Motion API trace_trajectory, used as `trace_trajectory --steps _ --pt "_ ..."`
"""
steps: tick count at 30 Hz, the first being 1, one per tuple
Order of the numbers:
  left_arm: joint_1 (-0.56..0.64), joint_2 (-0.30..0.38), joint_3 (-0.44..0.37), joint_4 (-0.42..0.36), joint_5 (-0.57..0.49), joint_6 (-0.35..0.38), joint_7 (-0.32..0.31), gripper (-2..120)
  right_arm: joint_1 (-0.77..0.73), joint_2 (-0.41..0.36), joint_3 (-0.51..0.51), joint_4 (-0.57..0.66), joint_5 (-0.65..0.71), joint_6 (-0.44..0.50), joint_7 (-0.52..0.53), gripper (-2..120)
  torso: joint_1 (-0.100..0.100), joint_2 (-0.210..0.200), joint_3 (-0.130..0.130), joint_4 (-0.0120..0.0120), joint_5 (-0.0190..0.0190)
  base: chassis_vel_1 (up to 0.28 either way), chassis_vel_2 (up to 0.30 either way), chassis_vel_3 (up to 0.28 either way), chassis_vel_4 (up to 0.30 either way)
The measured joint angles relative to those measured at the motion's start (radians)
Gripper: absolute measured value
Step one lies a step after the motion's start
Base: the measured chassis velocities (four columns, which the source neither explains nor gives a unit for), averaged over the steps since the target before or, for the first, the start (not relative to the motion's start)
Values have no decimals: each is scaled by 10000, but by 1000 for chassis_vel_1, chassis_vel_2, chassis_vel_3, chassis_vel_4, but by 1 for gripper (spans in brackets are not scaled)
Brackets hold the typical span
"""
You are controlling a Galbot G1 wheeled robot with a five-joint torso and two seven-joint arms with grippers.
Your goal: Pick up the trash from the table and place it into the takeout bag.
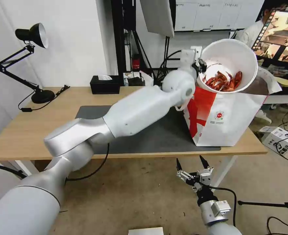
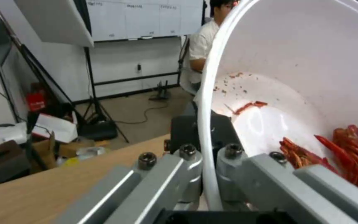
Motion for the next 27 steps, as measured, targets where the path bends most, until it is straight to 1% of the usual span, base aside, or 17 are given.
trace_trajectory --steps 7,19,27 --pt "-64 -230 -44 366 151 -127 -23 0 0 0 0 0 0 0 0 100 0 0 0 -3 0 0 0 0 0" --pt "-116 -331 -569 820 -16 -481 -104 0 0 0 0 0 0 0 0 100 0 0 0 -1 0 0 0 0 0" --pt "-76 -499 -804 1233 158 -757 -118 0 0 0 0 0 0 0 0 100 0 1 0 -2 -1 0 0 0 0"
